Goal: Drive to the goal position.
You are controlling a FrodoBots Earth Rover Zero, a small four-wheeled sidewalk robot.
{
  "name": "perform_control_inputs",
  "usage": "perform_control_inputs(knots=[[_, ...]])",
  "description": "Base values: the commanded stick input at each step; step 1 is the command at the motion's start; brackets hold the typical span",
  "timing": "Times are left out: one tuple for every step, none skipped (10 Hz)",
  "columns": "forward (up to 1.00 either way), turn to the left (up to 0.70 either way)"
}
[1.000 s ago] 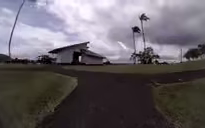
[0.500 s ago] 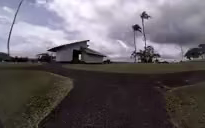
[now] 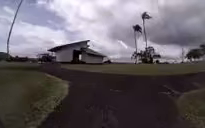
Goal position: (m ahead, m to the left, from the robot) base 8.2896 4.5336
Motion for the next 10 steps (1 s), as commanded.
perform_control_inputs(knots=[[0.7,0.0],[0.7,0.0],[0.7,0.0],[0.7,0.0],[0.7,0.0],[0.7,0.0],[0.7,0.0],[0.7,0.0],[0.7,0.0],[0.7,0.0]])
